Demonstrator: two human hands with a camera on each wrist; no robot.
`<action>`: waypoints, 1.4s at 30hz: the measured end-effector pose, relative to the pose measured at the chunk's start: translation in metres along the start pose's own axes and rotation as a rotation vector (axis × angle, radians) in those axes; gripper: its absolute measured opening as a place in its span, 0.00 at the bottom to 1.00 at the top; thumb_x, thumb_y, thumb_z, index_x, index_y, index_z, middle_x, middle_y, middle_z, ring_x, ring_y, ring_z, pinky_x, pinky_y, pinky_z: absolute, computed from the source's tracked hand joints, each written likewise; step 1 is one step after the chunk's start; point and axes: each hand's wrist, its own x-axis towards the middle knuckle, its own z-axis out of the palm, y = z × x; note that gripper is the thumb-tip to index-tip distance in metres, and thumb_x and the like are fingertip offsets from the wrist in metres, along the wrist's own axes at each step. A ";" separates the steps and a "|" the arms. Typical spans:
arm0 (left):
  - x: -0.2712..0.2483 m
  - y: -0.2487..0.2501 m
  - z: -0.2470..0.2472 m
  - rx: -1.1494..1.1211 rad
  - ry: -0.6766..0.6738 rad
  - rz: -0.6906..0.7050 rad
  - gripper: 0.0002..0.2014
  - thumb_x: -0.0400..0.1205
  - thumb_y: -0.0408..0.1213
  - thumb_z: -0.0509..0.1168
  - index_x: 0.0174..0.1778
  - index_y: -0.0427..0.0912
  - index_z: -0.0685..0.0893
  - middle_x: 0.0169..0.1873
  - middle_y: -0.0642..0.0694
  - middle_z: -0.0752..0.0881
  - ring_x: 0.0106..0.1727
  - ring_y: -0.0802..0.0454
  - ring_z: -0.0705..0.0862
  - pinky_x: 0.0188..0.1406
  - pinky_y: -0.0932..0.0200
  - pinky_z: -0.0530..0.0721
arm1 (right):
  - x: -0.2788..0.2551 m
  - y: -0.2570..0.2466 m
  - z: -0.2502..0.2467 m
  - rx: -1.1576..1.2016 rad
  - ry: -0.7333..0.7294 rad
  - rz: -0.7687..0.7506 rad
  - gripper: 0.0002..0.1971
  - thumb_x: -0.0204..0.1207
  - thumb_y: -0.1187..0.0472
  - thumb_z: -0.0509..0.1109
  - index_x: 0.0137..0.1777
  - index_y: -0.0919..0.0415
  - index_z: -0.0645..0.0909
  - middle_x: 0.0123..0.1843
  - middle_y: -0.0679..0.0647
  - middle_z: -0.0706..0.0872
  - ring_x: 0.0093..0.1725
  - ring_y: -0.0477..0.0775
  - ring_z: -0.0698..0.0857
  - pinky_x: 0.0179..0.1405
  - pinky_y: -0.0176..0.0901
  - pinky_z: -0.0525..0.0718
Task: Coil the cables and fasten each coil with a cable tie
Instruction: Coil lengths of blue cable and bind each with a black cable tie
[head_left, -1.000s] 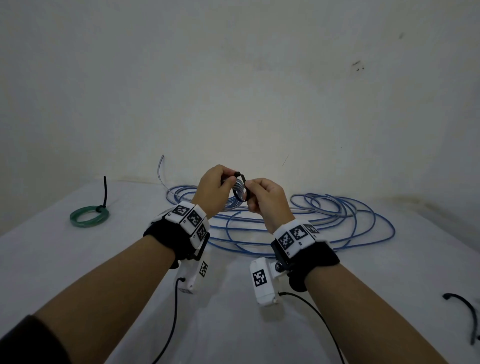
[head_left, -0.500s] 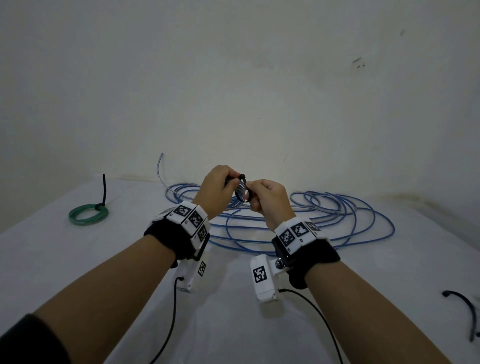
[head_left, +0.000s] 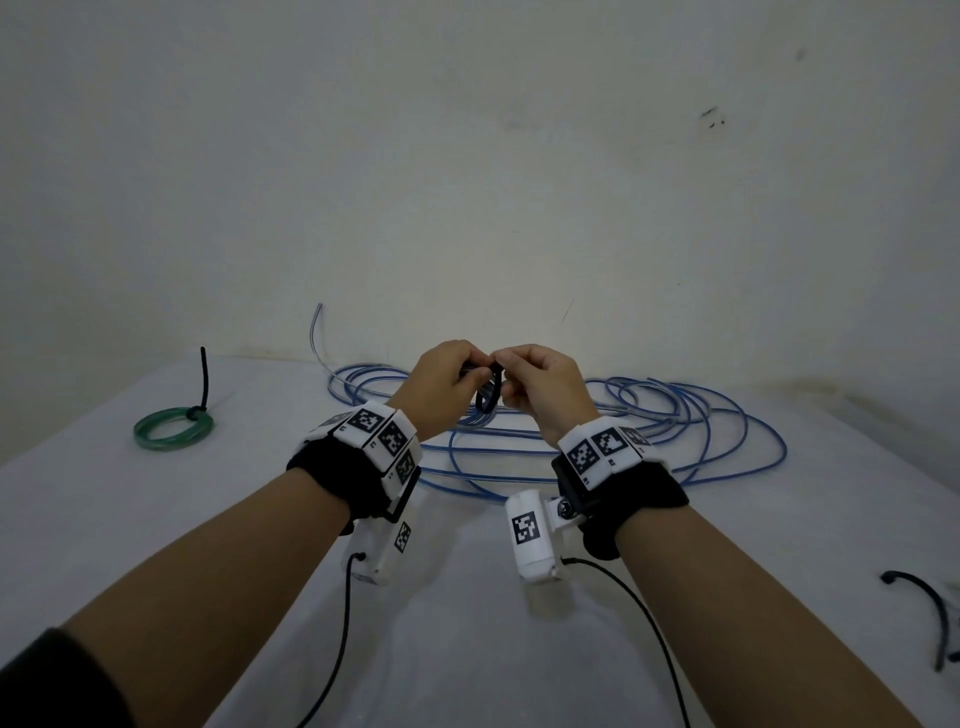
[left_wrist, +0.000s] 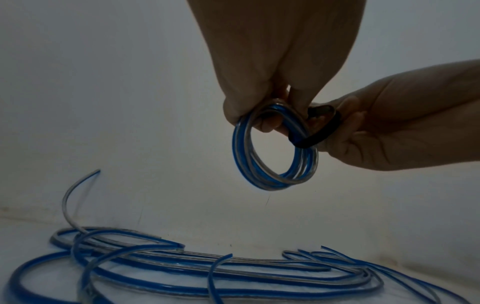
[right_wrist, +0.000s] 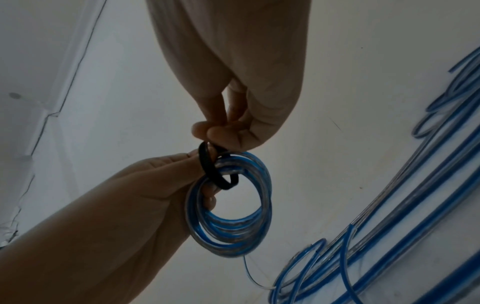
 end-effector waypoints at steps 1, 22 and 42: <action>0.000 0.000 0.001 -0.009 -0.007 0.004 0.07 0.83 0.31 0.61 0.52 0.34 0.82 0.44 0.46 0.81 0.41 0.57 0.77 0.37 0.81 0.71 | 0.002 0.000 -0.001 0.001 0.012 0.008 0.04 0.78 0.68 0.67 0.44 0.67 0.82 0.31 0.57 0.79 0.21 0.43 0.76 0.25 0.34 0.78; -0.004 0.002 -0.001 -0.155 -0.105 -0.009 0.07 0.84 0.30 0.59 0.53 0.36 0.81 0.40 0.50 0.83 0.40 0.60 0.79 0.40 0.74 0.75 | 0.008 -0.001 -0.010 0.106 -0.051 0.132 0.05 0.77 0.62 0.70 0.43 0.63 0.82 0.38 0.58 0.86 0.38 0.54 0.85 0.41 0.41 0.83; -0.005 -0.007 -0.003 -0.155 -0.033 -0.020 0.09 0.84 0.28 0.56 0.50 0.40 0.82 0.44 0.48 0.81 0.43 0.63 0.77 0.43 0.74 0.73 | 0.009 0.007 0.010 -0.152 0.126 0.042 0.11 0.76 0.62 0.69 0.34 0.61 0.74 0.48 0.75 0.85 0.49 0.74 0.86 0.50 0.69 0.86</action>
